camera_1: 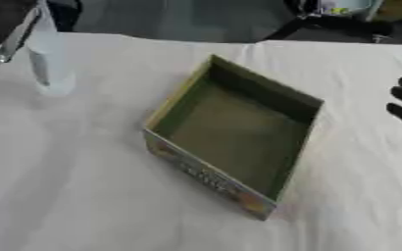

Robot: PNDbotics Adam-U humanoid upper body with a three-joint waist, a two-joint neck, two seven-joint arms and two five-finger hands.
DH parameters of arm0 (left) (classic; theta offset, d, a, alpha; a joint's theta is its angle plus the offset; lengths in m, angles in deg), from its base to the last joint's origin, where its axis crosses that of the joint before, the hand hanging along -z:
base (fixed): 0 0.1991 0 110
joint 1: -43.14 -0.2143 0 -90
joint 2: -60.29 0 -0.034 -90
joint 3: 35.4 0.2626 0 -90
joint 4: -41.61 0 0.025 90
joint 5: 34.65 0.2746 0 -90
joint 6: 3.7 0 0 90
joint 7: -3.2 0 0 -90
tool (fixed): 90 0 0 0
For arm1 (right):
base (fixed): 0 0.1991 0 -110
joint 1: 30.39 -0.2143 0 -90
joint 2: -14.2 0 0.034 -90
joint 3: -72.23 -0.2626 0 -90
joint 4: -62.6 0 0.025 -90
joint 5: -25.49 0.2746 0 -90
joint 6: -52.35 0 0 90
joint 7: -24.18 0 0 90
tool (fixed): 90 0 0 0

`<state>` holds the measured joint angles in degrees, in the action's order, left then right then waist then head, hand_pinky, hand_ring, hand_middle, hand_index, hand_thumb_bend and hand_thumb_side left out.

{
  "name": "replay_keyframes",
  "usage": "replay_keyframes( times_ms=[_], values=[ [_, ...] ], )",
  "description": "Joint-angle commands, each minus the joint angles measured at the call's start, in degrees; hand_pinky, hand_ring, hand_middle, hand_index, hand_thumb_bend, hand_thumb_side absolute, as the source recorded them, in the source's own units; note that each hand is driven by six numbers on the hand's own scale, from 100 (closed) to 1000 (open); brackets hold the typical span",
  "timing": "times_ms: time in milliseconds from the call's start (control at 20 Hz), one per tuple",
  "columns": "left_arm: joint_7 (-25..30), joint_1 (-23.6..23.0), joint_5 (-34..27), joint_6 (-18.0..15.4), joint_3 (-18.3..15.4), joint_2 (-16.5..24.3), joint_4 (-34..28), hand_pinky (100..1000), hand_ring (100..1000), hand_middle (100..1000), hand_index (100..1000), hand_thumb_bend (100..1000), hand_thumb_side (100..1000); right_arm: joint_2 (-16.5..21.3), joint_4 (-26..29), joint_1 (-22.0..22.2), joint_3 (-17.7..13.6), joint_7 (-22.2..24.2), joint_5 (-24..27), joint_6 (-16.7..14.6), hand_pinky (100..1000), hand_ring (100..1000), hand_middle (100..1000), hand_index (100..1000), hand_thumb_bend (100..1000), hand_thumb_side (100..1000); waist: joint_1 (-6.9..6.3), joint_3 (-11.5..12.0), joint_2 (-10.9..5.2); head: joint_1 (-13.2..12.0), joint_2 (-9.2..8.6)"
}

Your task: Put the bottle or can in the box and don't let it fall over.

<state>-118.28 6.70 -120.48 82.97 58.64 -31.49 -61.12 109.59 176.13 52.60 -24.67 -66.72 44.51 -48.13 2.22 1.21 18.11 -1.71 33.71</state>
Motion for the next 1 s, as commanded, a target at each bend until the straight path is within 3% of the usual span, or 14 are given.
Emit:
replay_keyframes(
  times_ms=[50, 500, 1000],
  values=[
    [-0.17, 2.30, -0.55, 0.87, 0.78, -0.66, -1.91, 100, 100, 100, 958, 648, 1000, 1.29, 1.06, -0.08, -0.44, 0.19, 0.84, -0.12, 890, 909, 844, 936, 100, 577, 0.11, -0.07, -2.10, -0.28, 0.21],
    [-1.22, 4.57, -1.24, 4.26, 4.43, -5.57, -2.76, 100, 100, 100, 978, 635, 1000, 2.09, 1.06, -0.51, -0.39, 0.01, 3.05, 0.36, 889, 909, 844, 936, 100, 568, 0.30, -0.67, -3.81, -0.29, 1.57],
    [-2.24, 3.71, -1.38, 7.17, 7.41, -12.52, -1.55, 100, 100, 100, 990, 633, 1000, 2.62, -0.21, -2.15, -0.50, -1.43, 6.92, 2.88, 889, 914, 848, 937, 100, 572, 0.90, -3.62, -5.90, -0.91, 3.72]
  ],
)
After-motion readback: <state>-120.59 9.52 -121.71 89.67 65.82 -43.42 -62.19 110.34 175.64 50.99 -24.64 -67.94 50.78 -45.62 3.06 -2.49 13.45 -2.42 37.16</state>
